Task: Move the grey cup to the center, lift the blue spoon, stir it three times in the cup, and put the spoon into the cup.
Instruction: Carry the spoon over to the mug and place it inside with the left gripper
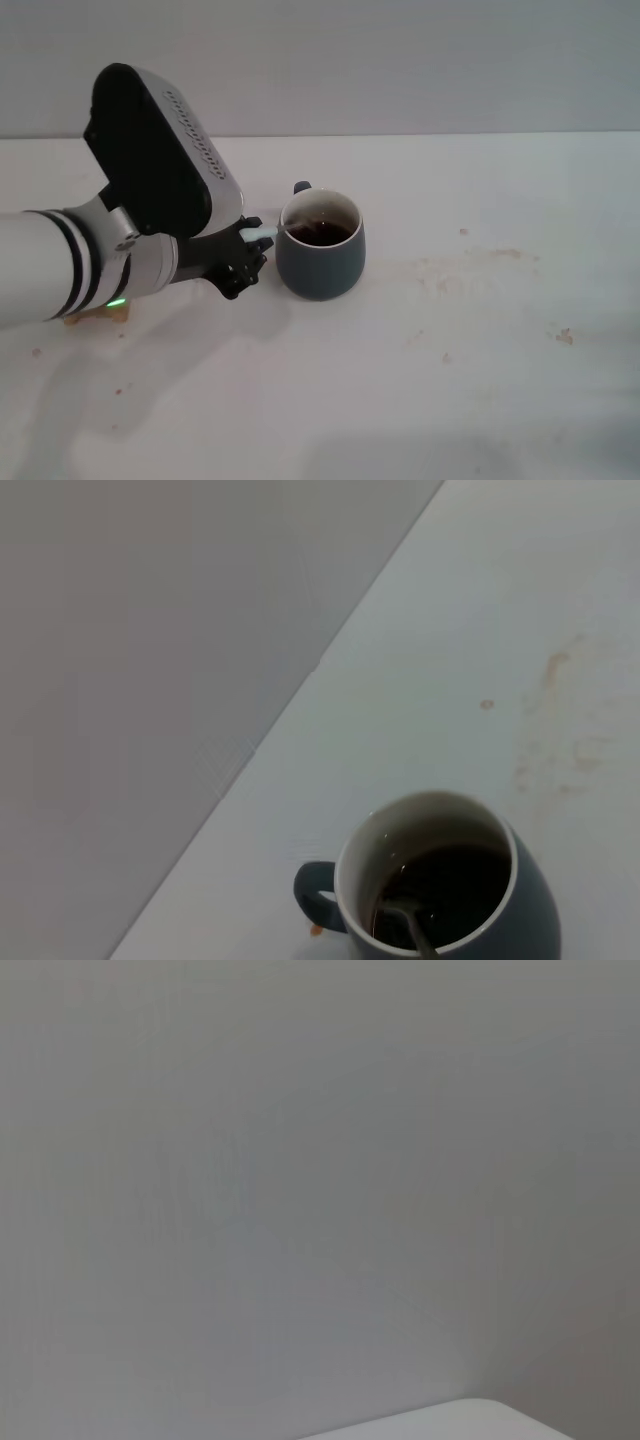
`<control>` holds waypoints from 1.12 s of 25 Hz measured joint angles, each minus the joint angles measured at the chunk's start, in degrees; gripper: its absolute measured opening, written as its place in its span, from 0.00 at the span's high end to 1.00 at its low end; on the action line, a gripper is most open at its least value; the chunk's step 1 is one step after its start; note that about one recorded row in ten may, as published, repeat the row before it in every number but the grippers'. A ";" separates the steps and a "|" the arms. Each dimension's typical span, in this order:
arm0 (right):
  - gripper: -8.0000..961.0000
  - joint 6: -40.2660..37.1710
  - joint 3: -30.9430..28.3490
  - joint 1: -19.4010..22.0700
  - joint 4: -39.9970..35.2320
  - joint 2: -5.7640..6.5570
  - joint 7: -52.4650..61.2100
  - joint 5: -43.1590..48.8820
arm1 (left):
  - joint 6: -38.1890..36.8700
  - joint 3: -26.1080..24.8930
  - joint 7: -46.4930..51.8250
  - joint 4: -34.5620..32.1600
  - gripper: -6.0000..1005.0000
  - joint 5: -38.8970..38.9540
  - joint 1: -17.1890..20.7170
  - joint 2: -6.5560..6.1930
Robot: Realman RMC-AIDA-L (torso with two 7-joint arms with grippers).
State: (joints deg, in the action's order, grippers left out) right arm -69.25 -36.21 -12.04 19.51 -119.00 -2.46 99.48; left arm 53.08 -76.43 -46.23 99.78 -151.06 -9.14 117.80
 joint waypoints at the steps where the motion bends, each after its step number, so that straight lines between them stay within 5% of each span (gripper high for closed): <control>1: 0.99 0.00 0.00 0.00 0.00 0.00 0.00 0.00 | 0.00 0.00 0.00 0.00 0.75 0.00 0.00 0.00; 15: 0.99 0.14 0.00 -0.32 0.00 0.00 0.00 0.00 | -0.61 2.04 0.00 -4.91 0.75 0.08 -6.03 0.30; 28: 0.99 0.57 0.00 -1.17 -0.50 0.09 0.00 0.00 | -0.08 3.73 0.22 -3.55 0.75 -0.37 -5.02 0.24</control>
State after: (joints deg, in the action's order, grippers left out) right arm -68.68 -36.21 -13.21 19.01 -118.91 -2.46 99.48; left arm 53.00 -72.70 -46.01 96.23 -151.43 -14.16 118.03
